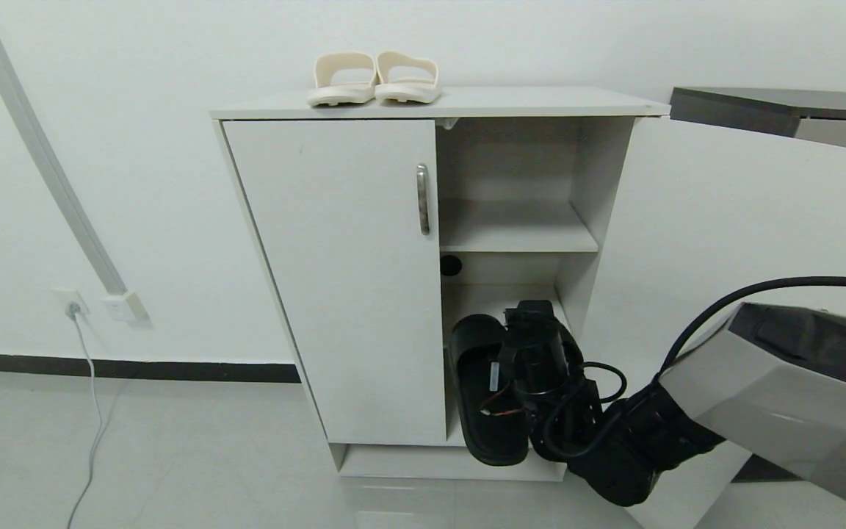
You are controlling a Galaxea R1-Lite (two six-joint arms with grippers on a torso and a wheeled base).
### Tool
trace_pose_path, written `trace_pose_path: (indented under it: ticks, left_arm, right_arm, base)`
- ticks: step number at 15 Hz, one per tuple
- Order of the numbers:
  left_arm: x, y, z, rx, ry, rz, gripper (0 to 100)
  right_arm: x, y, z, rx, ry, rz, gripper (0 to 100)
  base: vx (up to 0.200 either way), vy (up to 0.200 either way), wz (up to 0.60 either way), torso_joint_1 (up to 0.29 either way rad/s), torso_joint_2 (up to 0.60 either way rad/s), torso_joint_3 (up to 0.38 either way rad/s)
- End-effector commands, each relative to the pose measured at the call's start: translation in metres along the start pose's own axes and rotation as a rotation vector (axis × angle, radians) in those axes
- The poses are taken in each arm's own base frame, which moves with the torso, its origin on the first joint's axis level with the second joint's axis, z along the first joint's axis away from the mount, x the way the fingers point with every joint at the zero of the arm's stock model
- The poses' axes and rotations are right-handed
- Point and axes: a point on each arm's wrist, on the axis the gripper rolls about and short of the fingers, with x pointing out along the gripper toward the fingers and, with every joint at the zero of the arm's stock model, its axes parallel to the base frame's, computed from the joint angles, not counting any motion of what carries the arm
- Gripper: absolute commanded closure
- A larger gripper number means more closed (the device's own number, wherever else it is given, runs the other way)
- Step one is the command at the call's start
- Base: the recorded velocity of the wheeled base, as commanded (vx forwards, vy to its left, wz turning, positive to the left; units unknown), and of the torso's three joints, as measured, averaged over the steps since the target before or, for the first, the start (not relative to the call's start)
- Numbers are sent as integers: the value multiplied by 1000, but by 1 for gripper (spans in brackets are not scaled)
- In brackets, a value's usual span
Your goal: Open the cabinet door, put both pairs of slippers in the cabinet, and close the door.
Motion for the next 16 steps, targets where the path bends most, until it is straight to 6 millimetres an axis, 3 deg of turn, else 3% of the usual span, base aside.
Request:
trace_pose_path:
  ticks: [1,5,11,16]
  left_arm:
    - [0,0,0,0,2,0,100]
    - [0,0,0,0,2,0,100]
    - [0,0,0,-1,2,0,100]
    - [0,0,0,0,2,0,100]
  right_arm:
    - [4,-1,-2,3,4,-7,100]
    - [15,-5,-21,-7,42,-29,100]
    - [18,-9,-26,-13,75,-29,100]
    - [19,-9,-27,-11,82,-20,100]
  base:
    - [0,0,0,0,0,0]
    - [0,0,0,0,0,0]
    - [0,0,0,0,0,-12]
    - [0,0,0,3,2,-168]
